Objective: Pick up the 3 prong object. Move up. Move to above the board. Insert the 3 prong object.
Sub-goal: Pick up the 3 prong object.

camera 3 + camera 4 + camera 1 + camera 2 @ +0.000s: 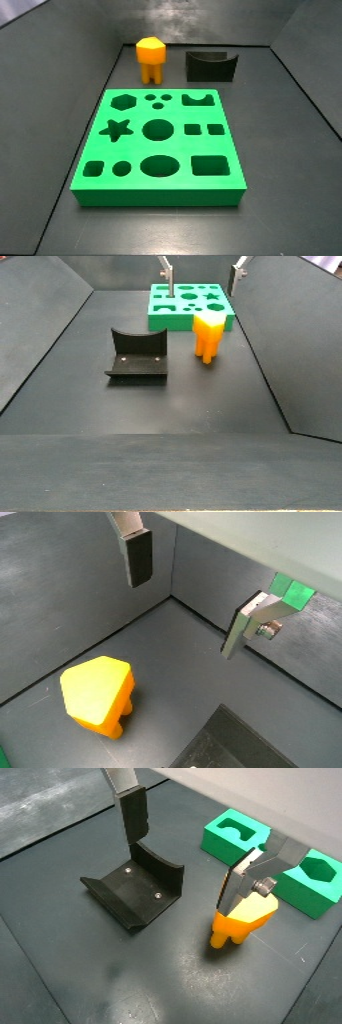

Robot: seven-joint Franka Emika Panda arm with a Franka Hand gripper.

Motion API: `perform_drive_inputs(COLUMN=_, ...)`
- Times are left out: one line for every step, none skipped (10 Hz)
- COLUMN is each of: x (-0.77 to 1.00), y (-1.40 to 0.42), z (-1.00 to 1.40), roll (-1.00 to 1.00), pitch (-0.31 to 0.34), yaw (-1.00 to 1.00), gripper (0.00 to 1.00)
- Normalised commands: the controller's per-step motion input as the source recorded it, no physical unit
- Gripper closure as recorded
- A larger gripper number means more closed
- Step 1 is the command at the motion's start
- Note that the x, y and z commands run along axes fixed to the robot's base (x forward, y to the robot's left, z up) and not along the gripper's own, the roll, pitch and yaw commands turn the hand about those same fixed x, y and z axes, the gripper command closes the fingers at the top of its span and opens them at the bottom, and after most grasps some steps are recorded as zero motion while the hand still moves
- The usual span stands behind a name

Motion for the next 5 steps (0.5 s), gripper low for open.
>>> perform_drive_inputs(x=0.10, y=0.00, z=0.00, roll=0.00, pitch=0.027, yaw=-0.04, gripper=0.00)
perform_drive_inputs(x=0.00, y=0.00, z=0.00, roll=-0.02, pitch=-0.003, yaw=0.00, gripper=0.00)
perform_drive_inputs(x=0.00, y=-0.13, z=-0.27, roll=0.00, pitch=0.000, yaw=-1.00, gripper=0.00)
perform_drive_inputs(x=0.00, y=0.00, z=-0.32, roll=0.00, pitch=-0.001, yaw=-1.00, gripper=0.00)
perform_drive_inputs(x=0.00, y=0.00, z=-0.26, roll=0.00, pitch=0.000, yaw=-1.00, gripper=0.00)
